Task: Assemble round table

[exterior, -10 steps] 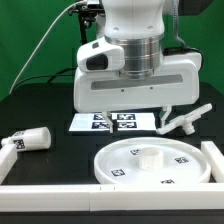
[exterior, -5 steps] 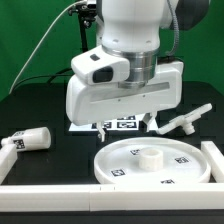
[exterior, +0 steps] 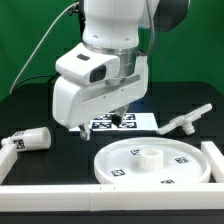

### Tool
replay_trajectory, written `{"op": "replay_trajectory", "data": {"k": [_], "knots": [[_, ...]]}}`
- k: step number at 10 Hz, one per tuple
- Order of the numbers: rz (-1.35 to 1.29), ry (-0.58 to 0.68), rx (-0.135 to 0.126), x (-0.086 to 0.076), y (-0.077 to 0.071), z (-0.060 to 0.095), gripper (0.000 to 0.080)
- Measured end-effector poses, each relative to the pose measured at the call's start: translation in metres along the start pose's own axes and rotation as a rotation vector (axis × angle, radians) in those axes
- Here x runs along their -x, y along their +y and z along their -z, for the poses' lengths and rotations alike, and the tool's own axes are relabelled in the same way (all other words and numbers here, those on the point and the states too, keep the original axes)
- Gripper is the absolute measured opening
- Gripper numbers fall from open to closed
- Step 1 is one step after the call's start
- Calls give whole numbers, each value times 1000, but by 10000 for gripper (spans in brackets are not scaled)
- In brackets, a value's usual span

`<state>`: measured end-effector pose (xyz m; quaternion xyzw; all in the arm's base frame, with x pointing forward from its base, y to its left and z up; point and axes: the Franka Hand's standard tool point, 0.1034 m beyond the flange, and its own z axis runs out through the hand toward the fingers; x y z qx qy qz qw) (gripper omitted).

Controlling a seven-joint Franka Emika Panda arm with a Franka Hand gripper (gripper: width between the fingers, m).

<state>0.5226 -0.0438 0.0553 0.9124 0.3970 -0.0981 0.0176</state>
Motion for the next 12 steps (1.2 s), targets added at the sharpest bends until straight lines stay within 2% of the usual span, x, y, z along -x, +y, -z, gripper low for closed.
{"op": "replay_trajectory", "data": {"k": [2, 3, 4, 5, 8, 9, 11, 12], "knots": [[2, -12, -4, 1, -1, -2, 649], [51, -4, 22, 9, 1, -11, 649], [85, -49, 28, 24, -2, -16, 649], [145, -126, 37, 34, -3, -17, 649], [265, -269, 74, 49, -1, -16, 649], [254, -313, 53, 51, -7, -19, 649], [248, -367, 40, 45, -14, -23, 649], [253, -361, 42, 45, -12, -23, 649]]}}
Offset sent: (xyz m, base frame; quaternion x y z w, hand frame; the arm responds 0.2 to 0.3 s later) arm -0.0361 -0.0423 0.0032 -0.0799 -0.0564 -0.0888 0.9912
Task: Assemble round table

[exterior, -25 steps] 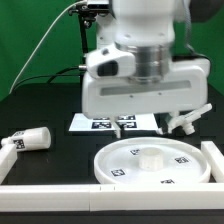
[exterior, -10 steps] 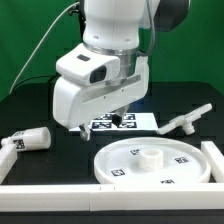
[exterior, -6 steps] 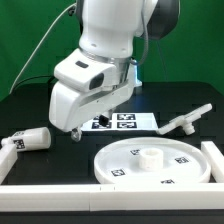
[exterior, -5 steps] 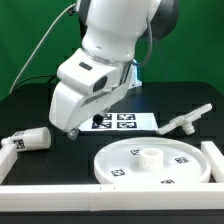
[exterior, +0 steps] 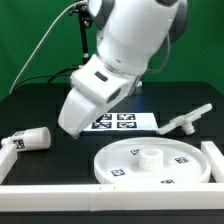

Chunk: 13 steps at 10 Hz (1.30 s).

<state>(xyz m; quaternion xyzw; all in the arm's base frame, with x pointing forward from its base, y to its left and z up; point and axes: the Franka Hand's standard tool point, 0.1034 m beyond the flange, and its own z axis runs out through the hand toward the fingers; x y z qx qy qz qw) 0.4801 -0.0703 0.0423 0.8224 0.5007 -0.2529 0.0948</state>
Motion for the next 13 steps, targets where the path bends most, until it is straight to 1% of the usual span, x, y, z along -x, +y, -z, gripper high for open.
{"op": "replay_trajectory", "data": {"k": [1, 3, 4, 5, 6, 8, 9, 10, 11, 12, 13], "knots": [[56, 6, 16, 4, 5, -4, 649], [165, 5, 60, 33, 16, -26, 649], [236, 2, 91, 44, 27, -28, 649], [259, 18, 136, 48, 36, -26, 649], [239, 24, 132, 49, 33, -27, 649], [240, 20, 130, 48, 31, -28, 649], [239, 15, 130, 45, 30, -29, 649], [260, 21, 143, 44, 31, -32, 649], [263, 5, 148, 47, 33, -32, 649], [271, -53, 147, 47, 30, -35, 649], [285, -93, 136, 45, 29, -37, 649]]}}
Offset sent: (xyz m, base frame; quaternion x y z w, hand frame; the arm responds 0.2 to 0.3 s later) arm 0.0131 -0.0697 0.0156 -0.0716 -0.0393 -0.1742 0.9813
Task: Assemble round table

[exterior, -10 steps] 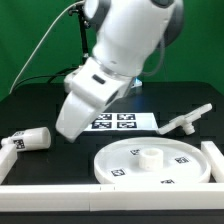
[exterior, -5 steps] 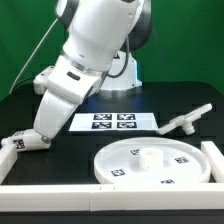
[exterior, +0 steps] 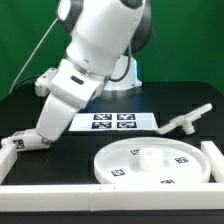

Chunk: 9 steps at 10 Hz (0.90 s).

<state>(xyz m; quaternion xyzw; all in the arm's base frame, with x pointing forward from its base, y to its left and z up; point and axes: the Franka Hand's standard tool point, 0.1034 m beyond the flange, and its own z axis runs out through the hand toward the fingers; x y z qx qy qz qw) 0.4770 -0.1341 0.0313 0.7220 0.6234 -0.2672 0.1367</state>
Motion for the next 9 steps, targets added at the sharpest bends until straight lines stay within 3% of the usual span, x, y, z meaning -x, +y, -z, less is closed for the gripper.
{"op": "replay_trajectory", "data": {"k": [2, 3, 5, 8, 9], "knots": [[-3, -93, -14, -2, 4, 4, 649], [4, -129, -13, -8, 2, -2, 649], [45, -209, -46, -12, -7, -12, 649], [47, -232, -49, -16, -7, -13, 649], [68, -220, -38, -15, -7, -17, 649]]}}
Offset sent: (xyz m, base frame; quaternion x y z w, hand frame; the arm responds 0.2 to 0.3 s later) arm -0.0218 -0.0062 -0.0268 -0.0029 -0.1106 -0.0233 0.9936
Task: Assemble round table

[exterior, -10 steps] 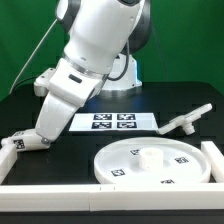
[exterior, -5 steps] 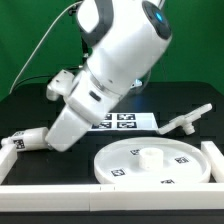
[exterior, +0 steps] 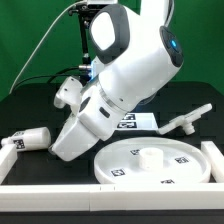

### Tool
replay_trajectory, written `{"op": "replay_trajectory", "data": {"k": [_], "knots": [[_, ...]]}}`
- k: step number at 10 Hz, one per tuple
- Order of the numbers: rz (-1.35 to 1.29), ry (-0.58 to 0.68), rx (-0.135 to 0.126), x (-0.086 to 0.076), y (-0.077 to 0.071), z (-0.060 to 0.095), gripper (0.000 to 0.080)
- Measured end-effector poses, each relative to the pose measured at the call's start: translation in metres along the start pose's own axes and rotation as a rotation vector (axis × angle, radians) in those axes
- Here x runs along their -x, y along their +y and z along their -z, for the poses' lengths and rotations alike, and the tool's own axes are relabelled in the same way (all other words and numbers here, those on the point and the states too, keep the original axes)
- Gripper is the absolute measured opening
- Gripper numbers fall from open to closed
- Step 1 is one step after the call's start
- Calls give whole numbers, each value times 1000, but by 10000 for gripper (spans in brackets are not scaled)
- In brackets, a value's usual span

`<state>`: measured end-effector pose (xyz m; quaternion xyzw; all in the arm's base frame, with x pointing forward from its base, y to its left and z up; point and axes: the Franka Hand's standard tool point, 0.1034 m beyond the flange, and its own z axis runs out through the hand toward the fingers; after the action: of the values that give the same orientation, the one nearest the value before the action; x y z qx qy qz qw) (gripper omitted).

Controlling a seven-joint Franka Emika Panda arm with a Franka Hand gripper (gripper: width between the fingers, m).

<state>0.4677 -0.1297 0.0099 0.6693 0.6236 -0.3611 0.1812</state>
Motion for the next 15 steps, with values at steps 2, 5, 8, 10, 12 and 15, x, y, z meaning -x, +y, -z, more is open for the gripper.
{"op": "replay_trajectory", "data": {"k": [2, 5, 8, 10, 12, 15], "knots": [[35, 9, 2, 16, -1, -16, 649], [41, 12, -11, 22, -7, -28, 649], [46, 23, -16, 23, -6, -28, 620], [46, 23, -17, 23, -6, -29, 440], [46, 23, -17, 23, -6, -29, 404], [-11, 13, -68, 13, -15, 9, 404]]}}
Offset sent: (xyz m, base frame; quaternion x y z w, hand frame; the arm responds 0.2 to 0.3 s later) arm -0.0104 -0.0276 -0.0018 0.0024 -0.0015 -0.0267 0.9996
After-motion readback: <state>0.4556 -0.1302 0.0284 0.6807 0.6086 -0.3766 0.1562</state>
